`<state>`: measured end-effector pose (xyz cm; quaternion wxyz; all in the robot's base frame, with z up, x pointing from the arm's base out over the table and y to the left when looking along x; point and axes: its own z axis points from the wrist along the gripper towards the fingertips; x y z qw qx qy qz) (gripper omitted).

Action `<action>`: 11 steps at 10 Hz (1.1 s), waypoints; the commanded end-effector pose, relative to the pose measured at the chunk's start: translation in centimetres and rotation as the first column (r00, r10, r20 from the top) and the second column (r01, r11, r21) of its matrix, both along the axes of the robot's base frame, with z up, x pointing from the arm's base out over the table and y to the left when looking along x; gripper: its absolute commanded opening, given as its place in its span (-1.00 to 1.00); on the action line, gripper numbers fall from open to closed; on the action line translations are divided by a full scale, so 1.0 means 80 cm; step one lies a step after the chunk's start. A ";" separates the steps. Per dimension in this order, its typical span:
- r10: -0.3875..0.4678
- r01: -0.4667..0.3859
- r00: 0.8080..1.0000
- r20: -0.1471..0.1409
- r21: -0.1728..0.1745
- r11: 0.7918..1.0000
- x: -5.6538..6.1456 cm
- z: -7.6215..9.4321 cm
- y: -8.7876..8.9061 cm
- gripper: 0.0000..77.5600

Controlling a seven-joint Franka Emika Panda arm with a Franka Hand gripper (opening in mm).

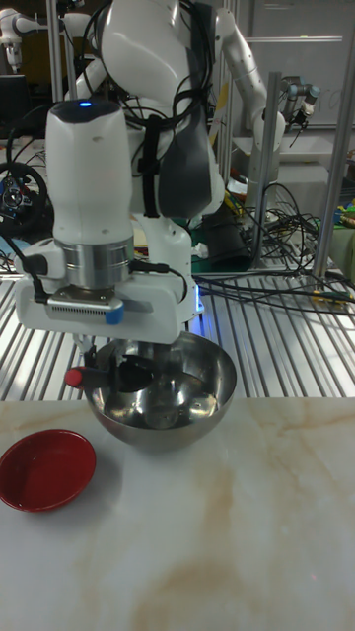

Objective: Scoop water with a large spoon from one bowl to another

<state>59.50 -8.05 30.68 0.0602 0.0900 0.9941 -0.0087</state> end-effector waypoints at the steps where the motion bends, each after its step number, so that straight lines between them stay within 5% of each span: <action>1: 0.013 -0.013 1.000 0.006 -0.003 1.000 0.010 0.008 -0.011 -0.97; 11: 0.047 -0.047 0.999 0.006 0.000 0.999 0.037 0.019 -0.043 -0.97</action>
